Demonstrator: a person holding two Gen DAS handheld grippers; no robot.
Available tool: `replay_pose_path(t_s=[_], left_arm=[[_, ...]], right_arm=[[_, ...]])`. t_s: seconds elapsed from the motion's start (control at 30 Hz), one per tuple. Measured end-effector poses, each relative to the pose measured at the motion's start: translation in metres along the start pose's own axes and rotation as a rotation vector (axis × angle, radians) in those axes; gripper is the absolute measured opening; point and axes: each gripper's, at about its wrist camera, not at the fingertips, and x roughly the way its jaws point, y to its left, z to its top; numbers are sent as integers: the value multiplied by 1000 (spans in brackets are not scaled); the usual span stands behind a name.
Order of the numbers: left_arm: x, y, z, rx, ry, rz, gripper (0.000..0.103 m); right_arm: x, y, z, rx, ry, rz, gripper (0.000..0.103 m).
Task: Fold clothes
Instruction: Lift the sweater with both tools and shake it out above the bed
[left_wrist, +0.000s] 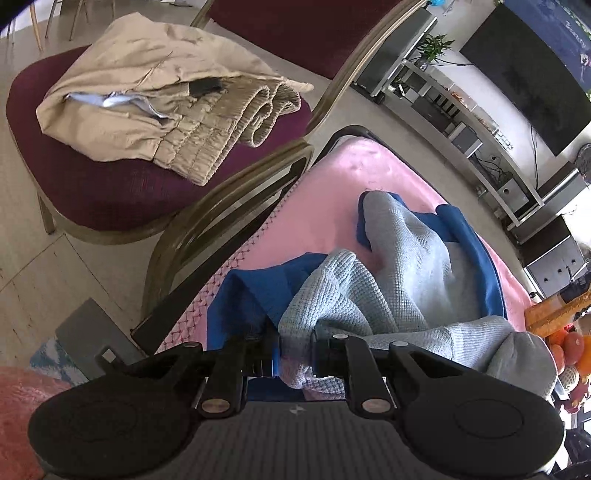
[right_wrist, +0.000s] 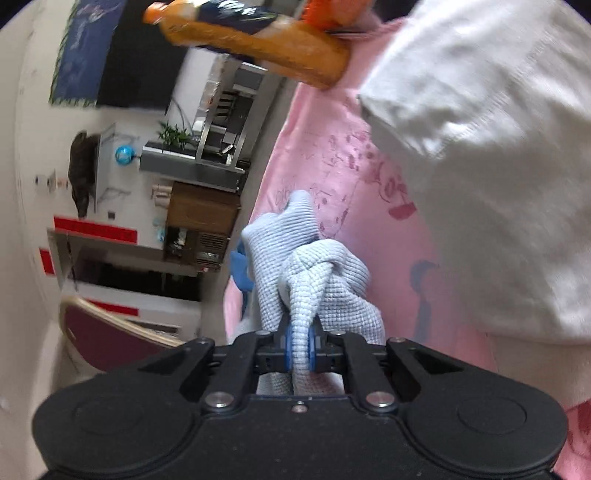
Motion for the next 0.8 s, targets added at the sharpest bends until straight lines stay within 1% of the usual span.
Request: replay_pose_path(t_s=[0.03,0.13,0.17,0.23,0.3,0.33,0.4,0.5,0.57,0.6,0.63,0.67,0.7,0.77,0.8], left_arm=[[1,0,-1,3,0,4,14],[2,-3,2,4,-2,14,13],[-1,-7,7,4,-12,13,12],[-15,-20,23,12,-50,-1,12],[-39,-39,47,29,-107,-32,12],[-53,-49,58,35,-138,-46,12],[-92,-70,81,57,-226,-88,12],[-175,-92,101,108,-428,-175,12],[-233,-93,107,116,-559,-260,12],[-261,-90,109,103,-610,-314,12],[-283,-83,110,76,-640,-377,12],[-302,-74,110,42,-660,-447,13],[-314,-68,106,23,-672,-484,13],[-334,-63,98,2,-688,-517,13],[-341,-56,95,-19,-680,-566,13]], right_arm=[[2,1,-1,-12,2,-11,7],[3,10,1,-40,-25,-61,5],[2,16,4,-30,-35,-66,5],[1,31,11,-12,-57,-73,5],[-10,63,19,-20,-102,-53,5],[-30,86,19,-54,-138,-18,5],[-71,133,18,-124,-211,51,5],[-131,203,16,-229,-319,157,4],[-172,249,15,-298,-390,227,4],[-192,272,14,-333,-426,262,4],[-215,291,11,-368,-468,301,4],[-240,300,4,-399,-515,333,4],[-259,307,-4,-426,-548,343,4],[-297,321,-20,-480,-614,363,4],[-315,326,-28,-497,-637,373,4]])
